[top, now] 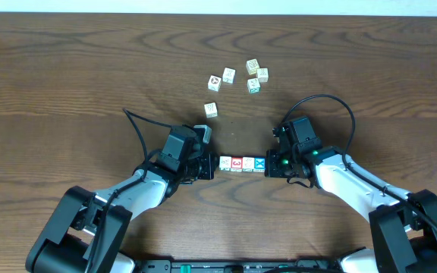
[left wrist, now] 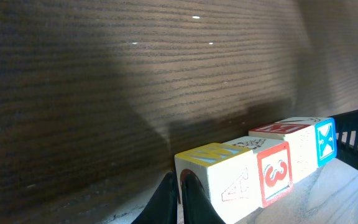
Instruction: Lift 4 blocks
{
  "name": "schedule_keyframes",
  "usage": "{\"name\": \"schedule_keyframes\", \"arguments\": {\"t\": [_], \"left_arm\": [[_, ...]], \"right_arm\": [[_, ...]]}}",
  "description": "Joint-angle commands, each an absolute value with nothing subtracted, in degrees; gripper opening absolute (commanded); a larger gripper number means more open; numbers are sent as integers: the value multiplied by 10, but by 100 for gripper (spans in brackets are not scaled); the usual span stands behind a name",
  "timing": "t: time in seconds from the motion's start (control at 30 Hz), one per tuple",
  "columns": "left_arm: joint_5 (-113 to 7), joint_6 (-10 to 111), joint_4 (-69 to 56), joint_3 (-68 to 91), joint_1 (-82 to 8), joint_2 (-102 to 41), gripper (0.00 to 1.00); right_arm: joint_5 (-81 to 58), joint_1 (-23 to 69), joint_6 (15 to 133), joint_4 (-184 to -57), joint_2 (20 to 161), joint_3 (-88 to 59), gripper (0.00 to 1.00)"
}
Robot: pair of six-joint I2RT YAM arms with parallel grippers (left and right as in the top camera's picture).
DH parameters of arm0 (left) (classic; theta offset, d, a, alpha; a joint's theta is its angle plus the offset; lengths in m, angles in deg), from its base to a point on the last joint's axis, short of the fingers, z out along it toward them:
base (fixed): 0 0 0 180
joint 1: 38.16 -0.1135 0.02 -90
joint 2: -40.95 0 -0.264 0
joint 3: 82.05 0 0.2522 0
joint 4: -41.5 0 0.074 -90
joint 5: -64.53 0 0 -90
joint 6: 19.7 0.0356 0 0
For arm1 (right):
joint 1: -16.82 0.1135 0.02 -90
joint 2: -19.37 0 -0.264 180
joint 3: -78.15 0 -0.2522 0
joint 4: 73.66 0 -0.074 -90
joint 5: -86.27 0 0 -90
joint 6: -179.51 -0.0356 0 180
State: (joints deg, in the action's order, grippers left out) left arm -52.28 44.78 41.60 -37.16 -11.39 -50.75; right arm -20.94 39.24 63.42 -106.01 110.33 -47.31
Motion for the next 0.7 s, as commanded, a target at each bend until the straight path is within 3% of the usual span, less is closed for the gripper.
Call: {"name": "schedule_keyframes", "arguments": {"t": [0.0, 0.67], "left_arm": [[-585, 445, 424, -343, -100, -495, 7], [-592, 444, 424, -327, -100, -495, 7]], "right_arm": [[-317, 415, 634, -1050, 1087, -447, 1], [-319, 415, 634, -1052, 1073, -438, 1]]}}
